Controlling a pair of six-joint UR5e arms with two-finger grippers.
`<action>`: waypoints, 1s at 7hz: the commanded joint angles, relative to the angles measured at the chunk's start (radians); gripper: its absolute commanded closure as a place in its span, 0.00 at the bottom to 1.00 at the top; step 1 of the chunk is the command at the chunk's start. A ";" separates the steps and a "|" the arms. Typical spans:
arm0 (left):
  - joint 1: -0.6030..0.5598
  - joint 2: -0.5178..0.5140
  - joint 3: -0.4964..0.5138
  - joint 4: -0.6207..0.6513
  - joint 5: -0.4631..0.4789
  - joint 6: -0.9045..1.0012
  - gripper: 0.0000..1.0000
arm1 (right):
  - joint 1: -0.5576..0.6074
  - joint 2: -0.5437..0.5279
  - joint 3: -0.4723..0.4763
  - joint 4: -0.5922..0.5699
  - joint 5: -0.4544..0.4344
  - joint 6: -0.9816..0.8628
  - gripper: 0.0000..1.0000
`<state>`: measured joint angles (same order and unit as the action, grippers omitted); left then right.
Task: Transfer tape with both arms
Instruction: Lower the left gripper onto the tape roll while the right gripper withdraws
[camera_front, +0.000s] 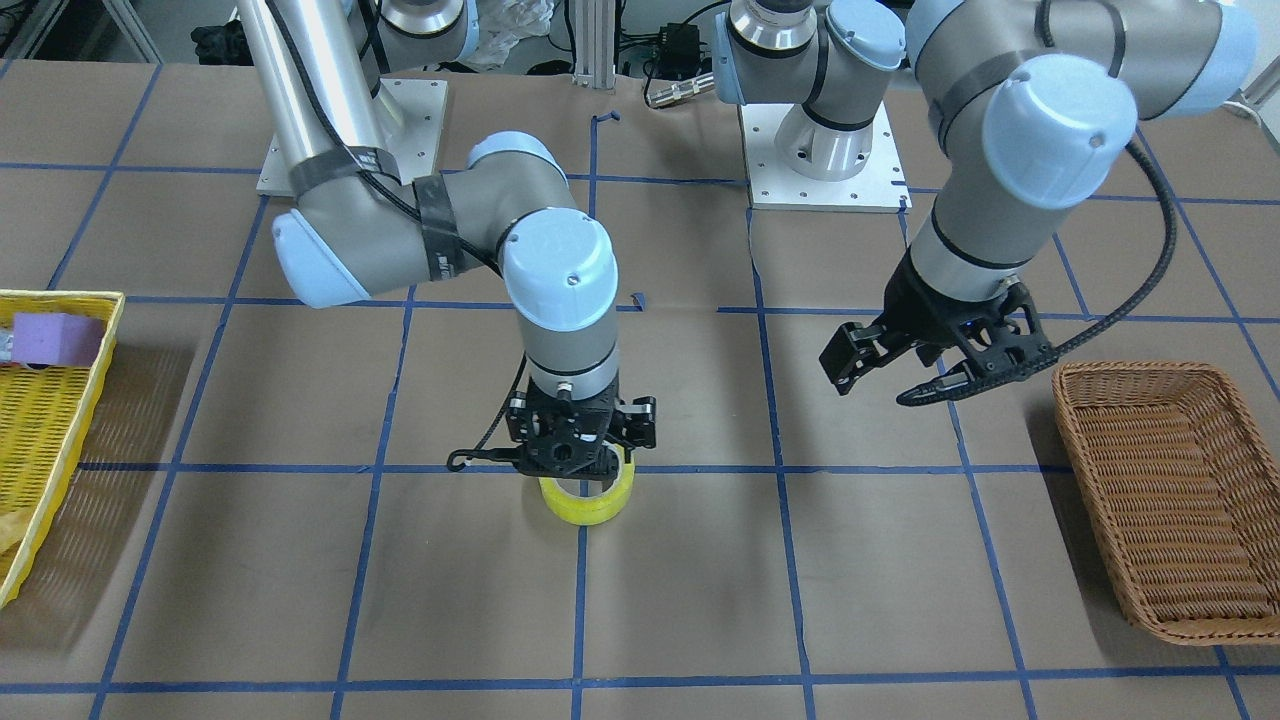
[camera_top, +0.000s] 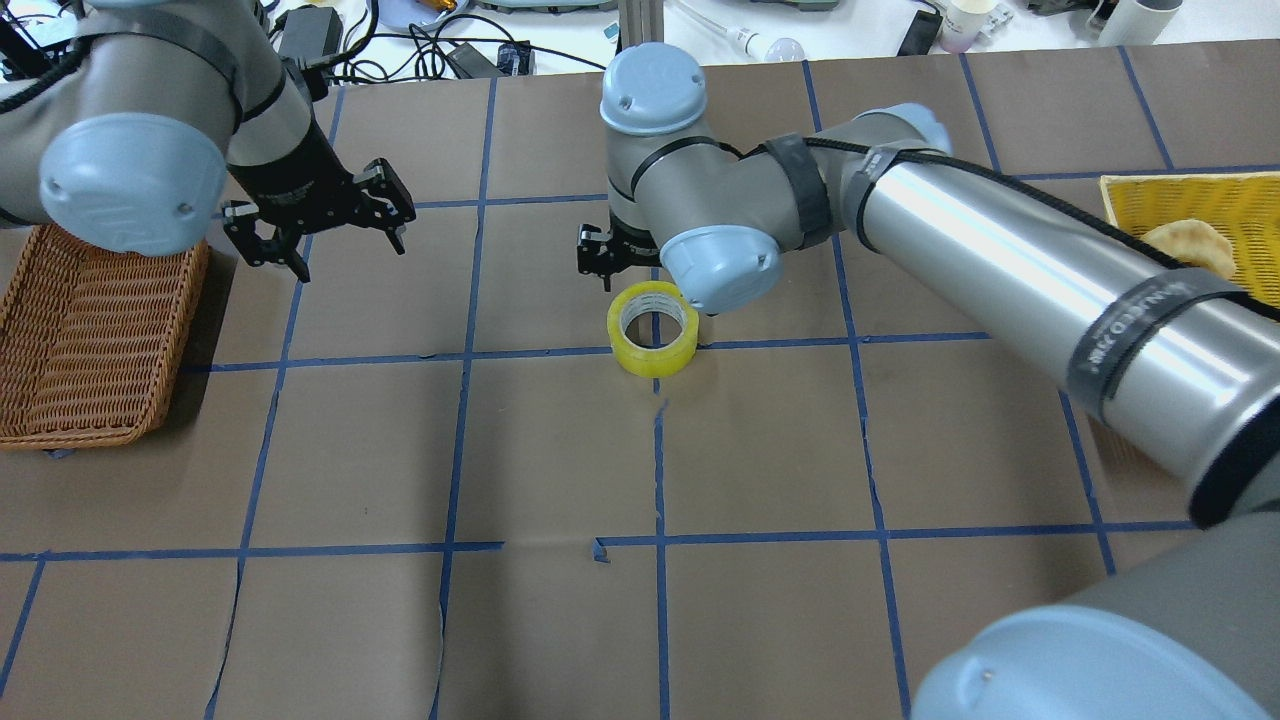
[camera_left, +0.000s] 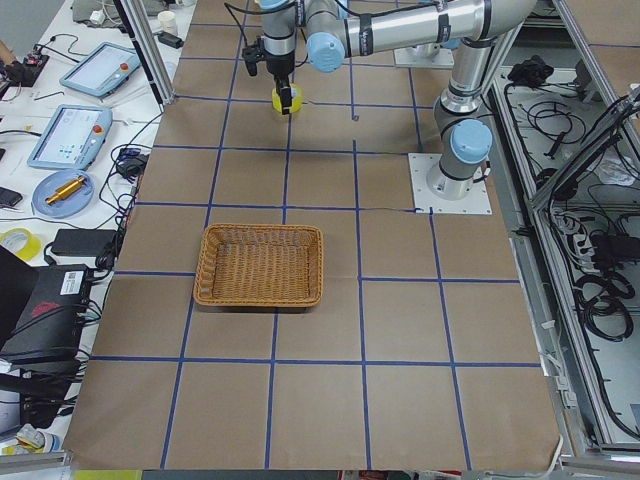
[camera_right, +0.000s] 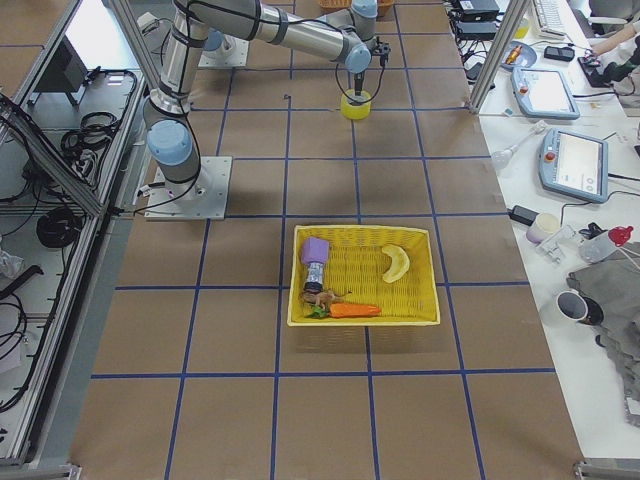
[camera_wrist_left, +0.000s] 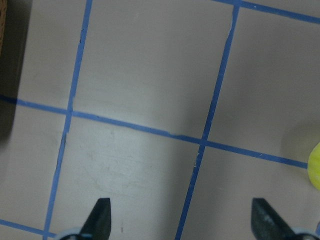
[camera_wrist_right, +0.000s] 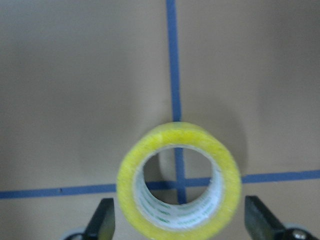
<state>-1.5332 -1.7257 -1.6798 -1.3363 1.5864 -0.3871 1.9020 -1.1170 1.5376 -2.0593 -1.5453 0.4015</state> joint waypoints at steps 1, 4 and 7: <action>-0.124 -0.073 -0.046 0.122 -0.100 -0.561 0.00 | -0.206 -0.152 0.036 0.245 -0.016 -0.248 0.00; -0.280 -0.280 -0.046 0.478 -0.288 -0.886 0.00 | -0.308 -0.350 0.055 0.456 -0.077 -0.460 0.00; -0.306 -0.360 -0.046 0.488 -0.223 -0.788 0.00 | -0.323 -0.360 0.049 0.455 -0.087 -0.458 0.00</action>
<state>-1.8295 -2.0591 -1.7252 -0.8533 1.3232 -1.2227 1.5855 -1.4690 1.5914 -1.5948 -1.6211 -0.0574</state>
